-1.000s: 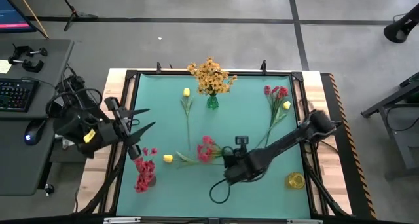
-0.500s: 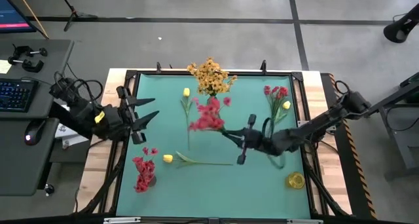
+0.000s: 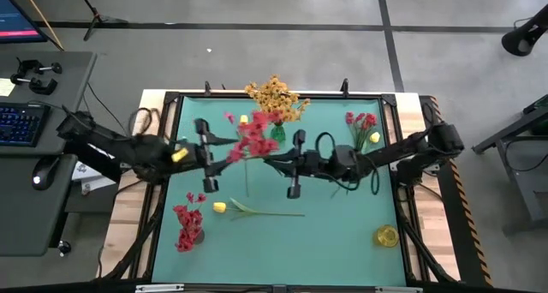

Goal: Sort flowers into vase by color
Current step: Put the left red flower into the red vase

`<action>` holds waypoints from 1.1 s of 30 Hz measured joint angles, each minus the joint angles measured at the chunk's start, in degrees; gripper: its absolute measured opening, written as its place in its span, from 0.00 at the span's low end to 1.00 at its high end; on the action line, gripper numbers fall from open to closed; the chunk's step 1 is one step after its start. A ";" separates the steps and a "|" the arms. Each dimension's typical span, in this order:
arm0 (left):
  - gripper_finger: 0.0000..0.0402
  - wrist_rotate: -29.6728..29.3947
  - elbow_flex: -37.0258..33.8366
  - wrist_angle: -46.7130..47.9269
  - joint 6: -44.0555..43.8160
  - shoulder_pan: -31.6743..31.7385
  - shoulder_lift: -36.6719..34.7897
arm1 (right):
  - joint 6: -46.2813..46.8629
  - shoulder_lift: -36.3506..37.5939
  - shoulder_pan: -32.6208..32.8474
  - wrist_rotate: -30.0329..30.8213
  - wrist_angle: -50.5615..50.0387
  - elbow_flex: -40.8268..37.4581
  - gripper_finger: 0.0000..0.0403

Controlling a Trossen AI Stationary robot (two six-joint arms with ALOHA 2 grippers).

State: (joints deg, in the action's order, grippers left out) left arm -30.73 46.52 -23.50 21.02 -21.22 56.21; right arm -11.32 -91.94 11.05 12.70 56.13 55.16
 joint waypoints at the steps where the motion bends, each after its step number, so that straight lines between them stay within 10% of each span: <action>1: 0.44 1.40 0.00 -0.04 -0.89 0.36 0.87 | -0.46 -0.82 -0.18 -0.81 -0.68 1.39 0.00; 33: 0.58 17.08 0.02 -6.07 -7.47 0.44 8.03 | -1.14 -5.77 -1.17 -14.92 -6.08 8.93 0.00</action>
State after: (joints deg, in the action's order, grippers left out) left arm -13.65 46.54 -29.57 13.54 -20.78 64.24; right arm -12.46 -97.71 9.88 -2.22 50.04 64.10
